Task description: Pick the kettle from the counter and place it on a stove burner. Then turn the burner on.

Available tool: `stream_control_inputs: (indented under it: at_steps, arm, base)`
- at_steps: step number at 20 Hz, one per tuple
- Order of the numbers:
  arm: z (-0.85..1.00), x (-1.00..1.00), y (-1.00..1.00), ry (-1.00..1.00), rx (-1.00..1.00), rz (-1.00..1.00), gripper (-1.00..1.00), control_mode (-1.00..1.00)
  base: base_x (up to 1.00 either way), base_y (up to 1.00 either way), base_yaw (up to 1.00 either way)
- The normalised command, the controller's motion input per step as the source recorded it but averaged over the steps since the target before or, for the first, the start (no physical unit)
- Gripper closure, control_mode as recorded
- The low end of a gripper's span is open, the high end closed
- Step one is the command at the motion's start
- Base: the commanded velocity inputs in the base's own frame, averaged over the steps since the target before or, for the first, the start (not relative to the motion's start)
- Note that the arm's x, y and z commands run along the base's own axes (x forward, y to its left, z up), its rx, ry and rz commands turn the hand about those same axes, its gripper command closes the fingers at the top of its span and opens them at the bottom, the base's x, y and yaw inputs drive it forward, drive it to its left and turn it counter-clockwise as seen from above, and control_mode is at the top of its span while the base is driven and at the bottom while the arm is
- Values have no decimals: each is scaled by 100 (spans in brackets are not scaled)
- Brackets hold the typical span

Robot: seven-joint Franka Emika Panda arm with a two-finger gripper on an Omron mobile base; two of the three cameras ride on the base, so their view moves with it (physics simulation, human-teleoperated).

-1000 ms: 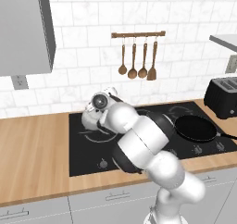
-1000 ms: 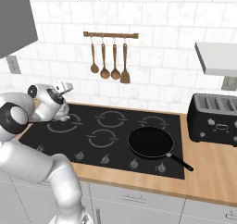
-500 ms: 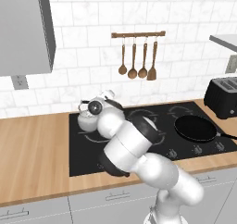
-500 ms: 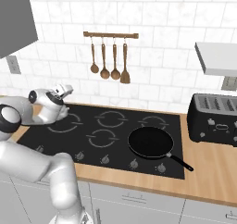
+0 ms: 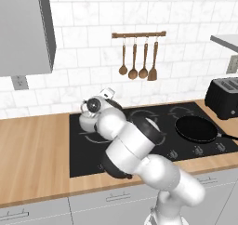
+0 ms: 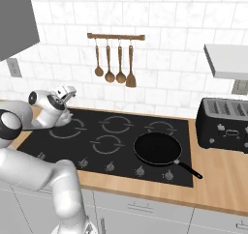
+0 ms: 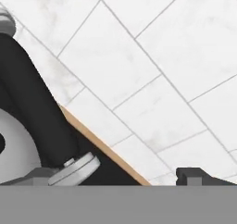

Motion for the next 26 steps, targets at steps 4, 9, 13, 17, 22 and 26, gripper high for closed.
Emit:
stream_control_inputs:
  at_steps: [4, 9, 13, 17, 22, 26]
  arm:
    - [6, -29, -45, 5, -10, 0, -100, -100]
    - [3, -14, -42, 1, -8, 0, -100, -100]
    - [-2, -1, 11, 0, -9, 0, -100, -100]
    - [-19, -23, 42, 0, -7, 0, -100, -100]
    - [-8, -57, 22, -4, -3, 0, -100, -100]
    - [36, -62, 0, -8, 0, 0, -100, -100]
  base:
    - [0, 0, 0]
    - [0, 0, 0]
    - [0, 0, 0]
    - [0, 0, 0]
    - [0, 0, 0]
    - [0, 0, 0]
